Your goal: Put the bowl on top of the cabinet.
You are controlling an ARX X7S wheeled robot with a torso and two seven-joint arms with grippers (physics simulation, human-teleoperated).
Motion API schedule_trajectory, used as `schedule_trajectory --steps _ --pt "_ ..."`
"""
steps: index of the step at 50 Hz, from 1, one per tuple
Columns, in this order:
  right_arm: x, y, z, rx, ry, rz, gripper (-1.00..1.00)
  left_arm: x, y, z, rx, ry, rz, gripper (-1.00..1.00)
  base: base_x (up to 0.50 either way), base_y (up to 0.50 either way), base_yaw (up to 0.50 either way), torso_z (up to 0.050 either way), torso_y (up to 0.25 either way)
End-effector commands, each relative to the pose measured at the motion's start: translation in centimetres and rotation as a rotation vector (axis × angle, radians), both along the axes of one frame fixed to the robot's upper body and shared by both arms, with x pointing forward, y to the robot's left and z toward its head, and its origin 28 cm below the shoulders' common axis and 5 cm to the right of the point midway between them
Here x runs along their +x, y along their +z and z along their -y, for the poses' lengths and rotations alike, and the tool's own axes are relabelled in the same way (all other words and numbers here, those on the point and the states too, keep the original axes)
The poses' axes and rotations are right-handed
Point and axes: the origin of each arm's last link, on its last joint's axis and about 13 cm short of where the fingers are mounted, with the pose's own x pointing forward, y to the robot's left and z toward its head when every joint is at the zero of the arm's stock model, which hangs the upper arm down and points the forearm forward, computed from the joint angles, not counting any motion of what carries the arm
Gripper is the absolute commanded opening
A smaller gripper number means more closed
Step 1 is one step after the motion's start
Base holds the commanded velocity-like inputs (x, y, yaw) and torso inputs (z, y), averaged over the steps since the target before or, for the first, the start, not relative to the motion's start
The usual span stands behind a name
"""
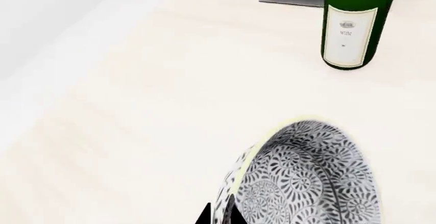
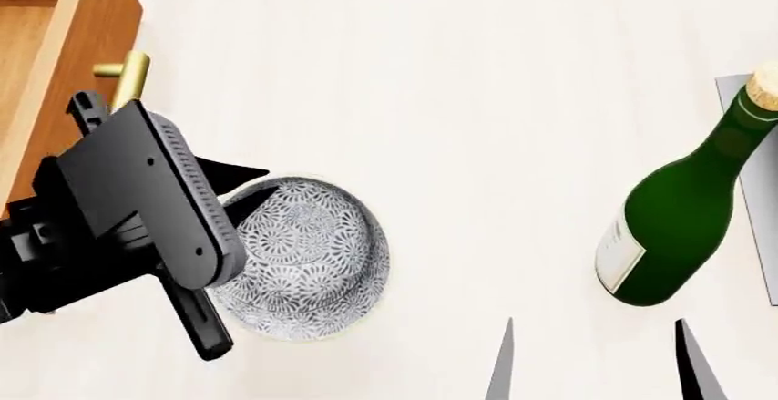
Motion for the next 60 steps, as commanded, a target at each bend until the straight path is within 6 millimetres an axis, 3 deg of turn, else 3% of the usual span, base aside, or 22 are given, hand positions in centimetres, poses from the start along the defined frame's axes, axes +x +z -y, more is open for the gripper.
schedule_trajectory --steps 1,11,21,22,27,28,32,33,42,51,60 --pt "0.2 0.0 0.3 -0.012 -0.025 -0.009 1.00 -0.7 3.5 -0.7 -0.058 0.044 0.084 -1.00 0.00 0.00 0.00 0.000 0.000" --pt "0.1 0.1 0.3 -0.012 -0.026 -0.008 1.00 -1.9 7.3 -1.5 -0.150 0.091 0.172 -1.00 0.00 0.00 0.00 0.000 0.000" --pt "0.1 0.1 0.3 -0.012 -0.026 -0.008 1.00 -1.9 7.3 -1.5 -0.150 0.091 0.172 -1.00 0.00 0.00 0.00 0.000 0.000" --pt "0.1 0.1 0.2 -0.012 -0.026 -0.009 1.00 -1.2 11.0 -3.2 -0.310 0.234 0.270 -1.00 0.00 0.00 0.00 0.000 0.000" --pt "0.1 0.1 0.2 -0.012 -0.027 -0.009 1.00 -1.1 11.3 -3.3 -0.319 0.245 0.275 -1.00 0.00 0.00 0.00 0.000 0.000" --pt "0.1 0.1 0.2 -0.013 -0.026 -0.009 1.00 -0.8 12.8 -4.0 -0.385 0.307 0.304 -1.00 0.00 0.00 0.00 0.000 0.000" --pt "0.1 0.1 0.2 -0.013 -0.026 -0.009 1.00 -0.8 12.8 -4.0 -0.385 0.307 0.304 -1.00 0.00 0.00 0.00 0.000 0.000" --pt "0.1 0.1 0.2 -0.013 -0.027 -0.010 1.00 -0.2 14.3 -5.1 -0.493 0.396 0.339 -1.00 0.00 0.00 0.00 0.000 0.000" --pt "0.1 0.1 0.2 -0.013 -0.028 -0.012 1.00 0.9 16.5 -7.9 -0.675 0.580 0.316 -1.00 0.00 0.00 0.00 0.000 0.000" --pt "0.2 0.1 0.3 -0.010 -0.030 -0.014 1.00 0.8 17.9 -10.0 -0.814 0.655 0.286 -1.00 0.00 0.00 0.00 0.000 0.000" --pt "0.3 0.1 0.4 -0.007 -0.034 -0.015 1.00 -0.8 19.9 -11.5 -0.966 0.704 0.335 -1.00 0.00 0.00 0.00 0.000 0.000"
